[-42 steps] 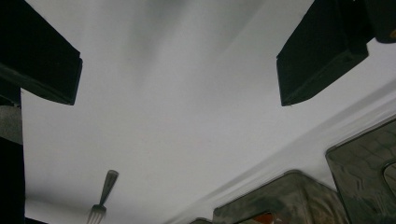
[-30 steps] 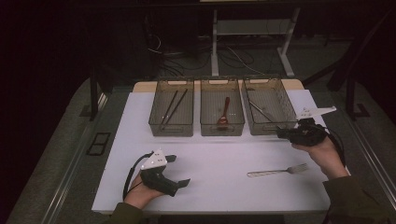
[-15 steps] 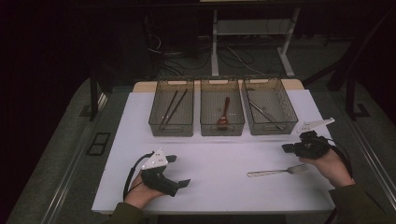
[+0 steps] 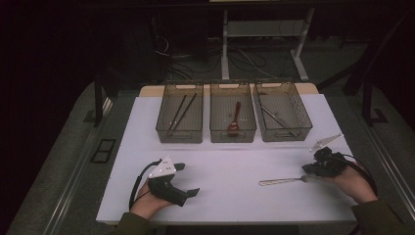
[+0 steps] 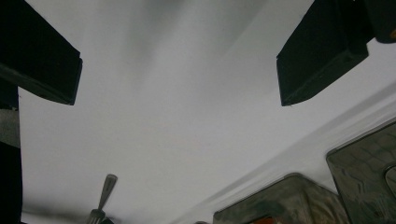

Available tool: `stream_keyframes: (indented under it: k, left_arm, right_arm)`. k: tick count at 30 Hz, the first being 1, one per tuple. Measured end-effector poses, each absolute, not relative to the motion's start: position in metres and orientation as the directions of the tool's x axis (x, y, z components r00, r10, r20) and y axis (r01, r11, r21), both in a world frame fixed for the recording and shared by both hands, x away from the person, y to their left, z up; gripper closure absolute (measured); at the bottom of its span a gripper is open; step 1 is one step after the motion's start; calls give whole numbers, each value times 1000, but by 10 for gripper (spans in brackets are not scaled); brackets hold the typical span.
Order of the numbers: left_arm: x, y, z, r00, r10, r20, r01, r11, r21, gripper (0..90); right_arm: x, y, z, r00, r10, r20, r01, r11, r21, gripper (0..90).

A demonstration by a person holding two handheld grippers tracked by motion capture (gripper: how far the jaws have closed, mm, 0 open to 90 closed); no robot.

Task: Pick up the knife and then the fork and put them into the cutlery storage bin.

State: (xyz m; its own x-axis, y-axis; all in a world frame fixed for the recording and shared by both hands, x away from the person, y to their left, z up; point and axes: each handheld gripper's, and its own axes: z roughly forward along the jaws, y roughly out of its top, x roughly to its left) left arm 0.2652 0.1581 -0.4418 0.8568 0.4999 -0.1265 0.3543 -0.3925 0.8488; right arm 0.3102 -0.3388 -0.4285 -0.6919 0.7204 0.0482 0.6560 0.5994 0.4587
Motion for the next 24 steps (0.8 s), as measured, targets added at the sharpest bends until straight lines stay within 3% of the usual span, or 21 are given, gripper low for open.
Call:
stream_keyframes:
  k: [22,24]
  left_arm:
    - [265,157,-442,860,495,-124,352,-399,847,0]
    - [265,157,-442,859,496,-124,353,-399,846,0]
  right_arm:
    - [285,-338,-424,-772,631,79,613,706,355,888]
    - [285,-336,-420,-788,612,65,590,721,364,836]
